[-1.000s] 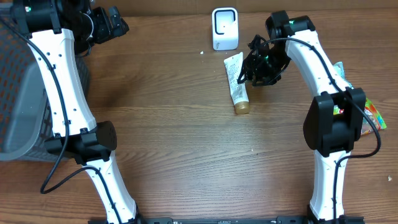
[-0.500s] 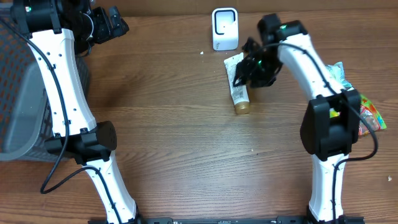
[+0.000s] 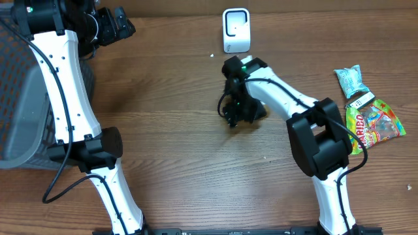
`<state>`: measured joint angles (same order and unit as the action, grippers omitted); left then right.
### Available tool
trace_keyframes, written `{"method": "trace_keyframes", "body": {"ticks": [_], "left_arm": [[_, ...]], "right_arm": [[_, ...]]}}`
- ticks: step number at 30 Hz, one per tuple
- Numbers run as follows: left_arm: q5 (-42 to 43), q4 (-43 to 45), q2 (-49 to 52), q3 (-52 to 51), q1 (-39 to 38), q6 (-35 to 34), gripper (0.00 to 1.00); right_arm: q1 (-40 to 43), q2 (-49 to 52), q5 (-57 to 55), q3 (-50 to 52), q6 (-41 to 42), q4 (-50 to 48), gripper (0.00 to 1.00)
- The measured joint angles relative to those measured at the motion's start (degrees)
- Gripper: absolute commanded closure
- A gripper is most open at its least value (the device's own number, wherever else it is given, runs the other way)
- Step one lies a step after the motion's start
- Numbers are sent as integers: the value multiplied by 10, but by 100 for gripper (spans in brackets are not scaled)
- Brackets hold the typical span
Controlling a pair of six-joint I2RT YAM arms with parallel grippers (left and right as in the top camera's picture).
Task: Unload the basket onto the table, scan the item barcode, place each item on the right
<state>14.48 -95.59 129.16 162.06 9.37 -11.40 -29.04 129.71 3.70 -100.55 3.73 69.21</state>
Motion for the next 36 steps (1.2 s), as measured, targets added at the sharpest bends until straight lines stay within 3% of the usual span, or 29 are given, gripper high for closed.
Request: {"method": "trace_keyframes", "body": {"ticks": [11,14,19,21,27,29,36], "left_arm": [[0,0,0,0,0,0,0],[0,0,0,0,0,0,0],[0,0,0,0,0,0,0],[0,0,0,0,0,0,0],[0,0,0,0,0,0,0],[0,0,0,0,0,0,0],[0,0,0,0,0,0,0]], "right_arm": [[174,-1,-75,2,54,-51,25],[227,-1,-51,1,58,-57,31],[276,-1,69,-26,66,-47,31],[270,-3,156,-35,68,-50,29],[224,-4,259,-36,116,-62,9],[204,-4,255,-36,151,-72,1],[125,-5,125,-28,358,-125,0]]}}
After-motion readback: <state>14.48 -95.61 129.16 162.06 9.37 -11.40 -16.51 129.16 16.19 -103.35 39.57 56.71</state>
